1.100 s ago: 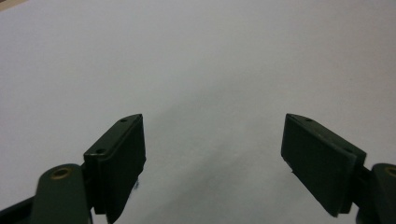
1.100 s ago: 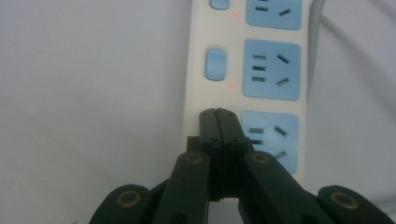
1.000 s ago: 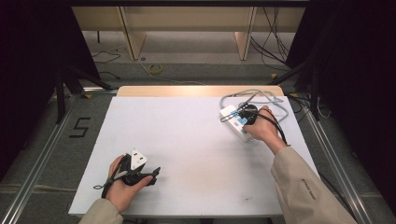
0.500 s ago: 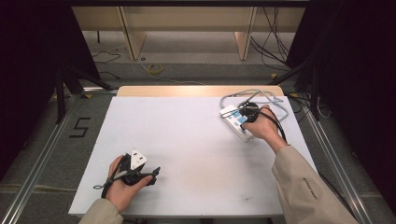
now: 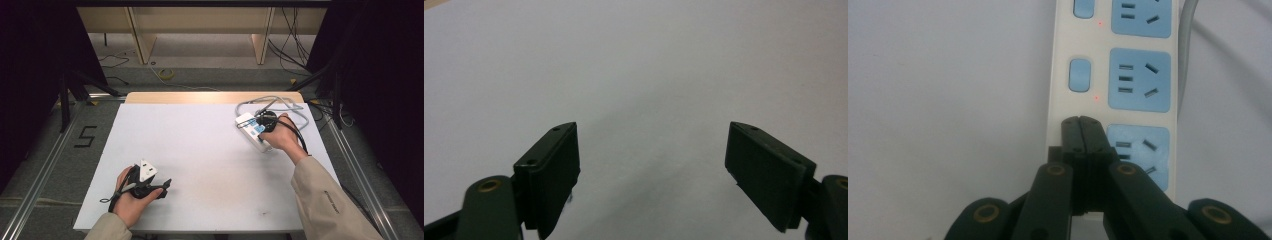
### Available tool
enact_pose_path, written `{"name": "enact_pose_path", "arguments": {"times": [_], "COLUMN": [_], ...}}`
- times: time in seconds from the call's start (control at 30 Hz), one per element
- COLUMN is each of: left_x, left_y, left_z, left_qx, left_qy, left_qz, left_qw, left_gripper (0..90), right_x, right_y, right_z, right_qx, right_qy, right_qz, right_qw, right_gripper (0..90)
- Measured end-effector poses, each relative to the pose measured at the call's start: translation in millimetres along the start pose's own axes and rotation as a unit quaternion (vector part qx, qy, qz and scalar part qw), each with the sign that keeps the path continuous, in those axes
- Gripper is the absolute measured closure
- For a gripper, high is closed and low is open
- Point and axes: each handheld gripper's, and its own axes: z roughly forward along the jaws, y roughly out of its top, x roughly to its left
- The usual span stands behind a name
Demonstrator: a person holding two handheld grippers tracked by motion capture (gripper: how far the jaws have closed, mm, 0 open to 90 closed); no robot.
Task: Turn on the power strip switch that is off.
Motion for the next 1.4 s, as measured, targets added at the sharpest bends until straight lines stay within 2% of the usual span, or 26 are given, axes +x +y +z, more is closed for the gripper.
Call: {"name": "enact_pose_path", "arguments": {"times": [0.6, 0.77, 0.93, 1.1, 1.4], "left_x": [-2.2, -1.0, -1.3, -1.9, -2.7], "left_y": [0.5, -0.2, -0.3, 0.0, -0.2], "left_z": [1.1, 0.9, 0.9, 0.8, 1.2], "left_qx": [-0.002, 0.001, 0.002, 0.003, 0.004], "left_qy": [-0.003, -0.002, -0.003, -0.002, -0.004], "left_qz": [-0.001, -0.001, 0.001, 0.003, 0.003], "left_qw": [1.0000, 1.0000, 1.0000, 1.0000, 1.0000], "left_gripper": [21.7, 21.7, 21.7, 21.7, 21.7], "right_x": [0.2, 2.6, 1.1, -1.1, 2.8], "right_y": [-1.8, -1.7, -7.3, -12.5, -18.5], "right_z": [2.9, 2.6, -0.2, -7.1, -16.5], "right_qx": [-0.002, -0.003, -0.017, -0.046, -0.055], "right_qy": [0.003, -0.006, 0.002, 0.010, 0.022], "right_qz": [0.007, -0.006, -0.002, 0.010, 0.007], "right_qw": [1.0000, 1.0000, 0.9998, 0.9988, 0.9982], "right_gripper": [90.0, 90.0, 90.0, 90.0, 84.1]}}
